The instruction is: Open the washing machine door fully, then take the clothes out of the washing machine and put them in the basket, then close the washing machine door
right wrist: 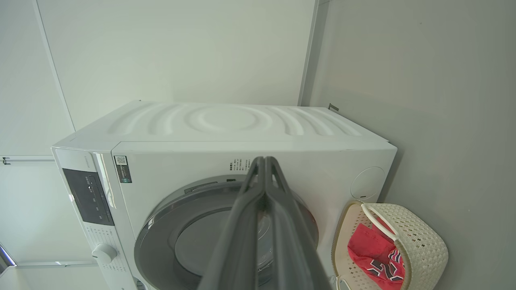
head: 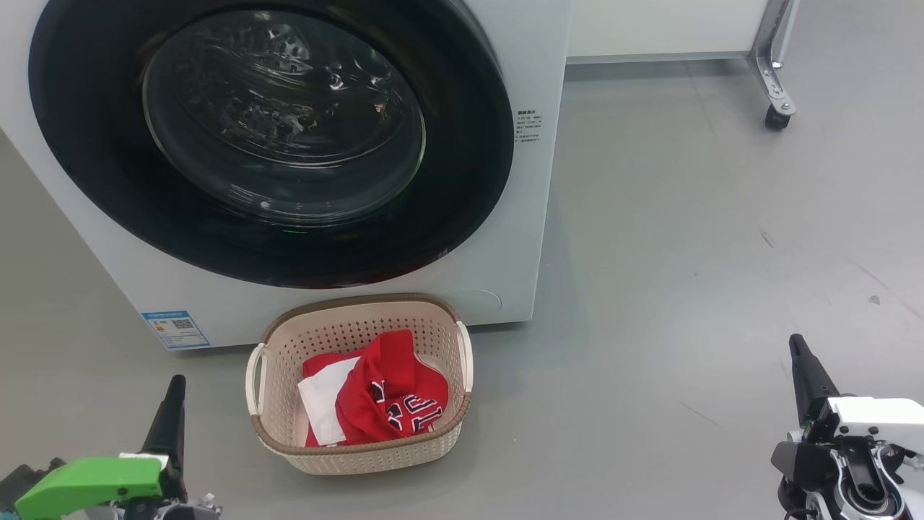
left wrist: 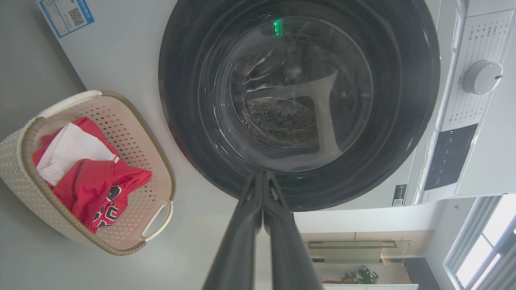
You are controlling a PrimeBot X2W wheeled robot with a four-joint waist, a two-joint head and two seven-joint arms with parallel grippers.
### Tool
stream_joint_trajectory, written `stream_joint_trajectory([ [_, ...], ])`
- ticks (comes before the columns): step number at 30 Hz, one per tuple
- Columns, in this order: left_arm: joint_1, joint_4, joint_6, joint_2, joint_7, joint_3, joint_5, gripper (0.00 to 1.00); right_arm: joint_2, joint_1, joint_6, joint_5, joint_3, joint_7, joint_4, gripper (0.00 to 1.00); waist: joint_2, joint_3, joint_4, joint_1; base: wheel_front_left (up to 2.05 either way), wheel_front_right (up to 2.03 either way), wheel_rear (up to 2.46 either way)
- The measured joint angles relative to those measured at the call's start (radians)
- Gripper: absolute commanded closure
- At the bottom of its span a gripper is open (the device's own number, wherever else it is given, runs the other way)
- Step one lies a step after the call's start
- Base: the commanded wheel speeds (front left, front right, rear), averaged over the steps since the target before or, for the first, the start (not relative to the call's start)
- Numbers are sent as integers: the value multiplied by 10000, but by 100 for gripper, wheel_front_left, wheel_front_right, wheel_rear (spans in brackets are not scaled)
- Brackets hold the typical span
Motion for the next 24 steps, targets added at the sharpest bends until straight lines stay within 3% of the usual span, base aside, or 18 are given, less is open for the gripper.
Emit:
stream_joint_trajectory([
  [24,-45,165,-21,0,15,17,0,100,4,-103,6,0,-23,15,84,100,0,-7,2,0,0,0,0],
])
